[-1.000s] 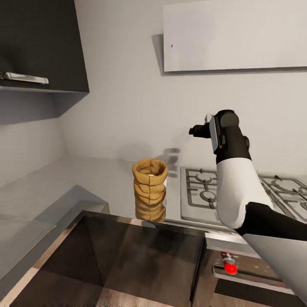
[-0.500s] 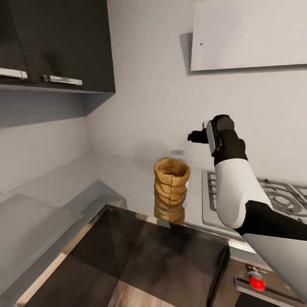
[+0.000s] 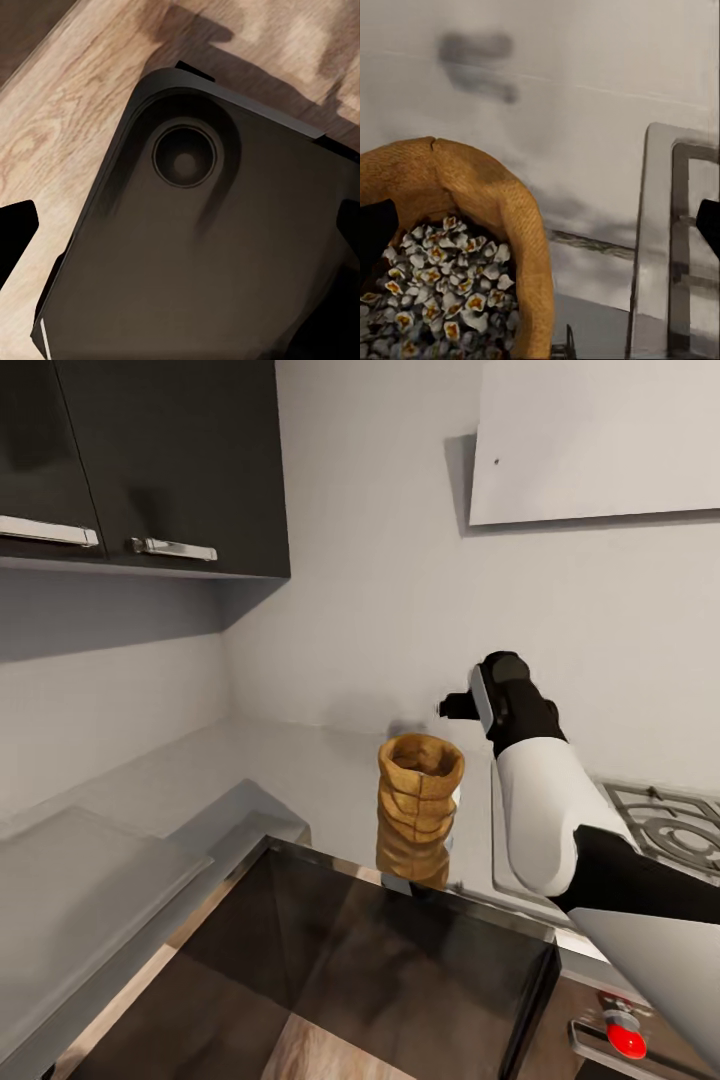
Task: In the kitchen, take the popcorn bag from the countertop, put it into the microwave, and heat it until the popcorn is cooked so the cooked popcorn ends up inside the bag.
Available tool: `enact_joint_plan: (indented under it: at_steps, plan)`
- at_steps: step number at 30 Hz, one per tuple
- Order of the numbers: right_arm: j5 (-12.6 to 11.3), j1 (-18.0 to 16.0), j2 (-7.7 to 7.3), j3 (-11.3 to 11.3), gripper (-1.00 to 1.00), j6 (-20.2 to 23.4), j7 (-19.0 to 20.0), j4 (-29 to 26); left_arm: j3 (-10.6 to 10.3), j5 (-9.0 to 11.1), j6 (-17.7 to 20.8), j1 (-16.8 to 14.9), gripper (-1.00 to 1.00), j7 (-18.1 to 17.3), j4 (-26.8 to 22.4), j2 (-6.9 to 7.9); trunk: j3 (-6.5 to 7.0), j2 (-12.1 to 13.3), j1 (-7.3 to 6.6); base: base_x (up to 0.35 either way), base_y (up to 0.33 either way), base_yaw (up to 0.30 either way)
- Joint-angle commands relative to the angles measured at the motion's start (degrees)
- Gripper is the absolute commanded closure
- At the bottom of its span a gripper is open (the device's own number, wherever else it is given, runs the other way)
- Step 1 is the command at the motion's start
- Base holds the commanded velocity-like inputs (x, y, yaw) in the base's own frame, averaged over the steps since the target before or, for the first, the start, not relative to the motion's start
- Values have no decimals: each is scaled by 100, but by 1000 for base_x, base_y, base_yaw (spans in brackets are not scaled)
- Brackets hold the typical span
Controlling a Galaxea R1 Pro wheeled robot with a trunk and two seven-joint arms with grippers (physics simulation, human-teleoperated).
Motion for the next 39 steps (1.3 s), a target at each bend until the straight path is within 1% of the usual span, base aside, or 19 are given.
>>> enact_joint_plan:
  at_steps: [1,2,4,5,6,8,10,14,17,20,22,25,30,36,39]
  plan:
    - [-42,23,8,-27,-100,-146,-258,74,25,2,-6,3,-100,2,-11,-2,-5,-3,0,0,0,0]
    - [-56,50,8,-31,-100,-312,-507,173,25,2,-6,3,-100,2,-11,-2,-5,-3,0,0,0,0]
    - [-131,69,8,-39,-100,-425,-675,237,25,2,-6,3,-100,2,-11,-2,-5,-3,0,0,0,0]
    - [-239,75,8,-42,-100,-463,-740,257,25,2,-6,3,-100,2,-11,-2,-5,-3,0,0,0,0]
    - [-371,82,8,-44,-100,-487,-781,274,25,2,-6,3,-100,2,-11,-2,-5,-3,0,0,0,0]
    - [-452,85,8,-44,-100,-498,-800,285,25,2,-6,3,-100,2,-11,-2,-5,-3,0,0,0,0]
    - [-483,85,8,-45,-100,-502,-807,288,25,2,-6,3,-100,2,-11,-2,-5,-3,0,0,0,0]
    - [-506,84,8,-45,-100,-503,-810,311,30,7,-1,3,-100,2,-11,-2,-5,-3,0,0,0,0]
    - [-504,87,8,-51,-100,-536,-821,523,33,10,-4,3,-100,2,-11,-1,-5,-3,0,-36,0,0]
    - [-501,88,8,-53,-100,-841,-833,976,34,11,-1,3,-100,2,-11,-1,-5,-3,0,-102,0,0]
    - [-497,87,8,-53,-100,-1172,-835,1398,34,11,-3,3,-100,2,-11,-2,-5,-3,0,-23,0,0]
    - [-495,88,8,-53,-100,-1385,-899,1593,34,11,-3,3,-100,2,-11,-2,-5,-3,0,-6,0,0]
    - [-501,88,8,-53,-100,-1439,-1024,1588,31,11,-3,3,-100,2,-11,-2,-5,-3,0,-1,0,0]
    - [-495,88,8,-53,-100,-1443,-1037,1578,32,11,2,3,-100,2,-11,0,-5,-3,0,0,0,0]
    - [-494,88,8,-74,-100,-1443,-1033,1582,19,-7,-5,3,-100,2,-11,-1,-5,-3,0,-172,0,0]
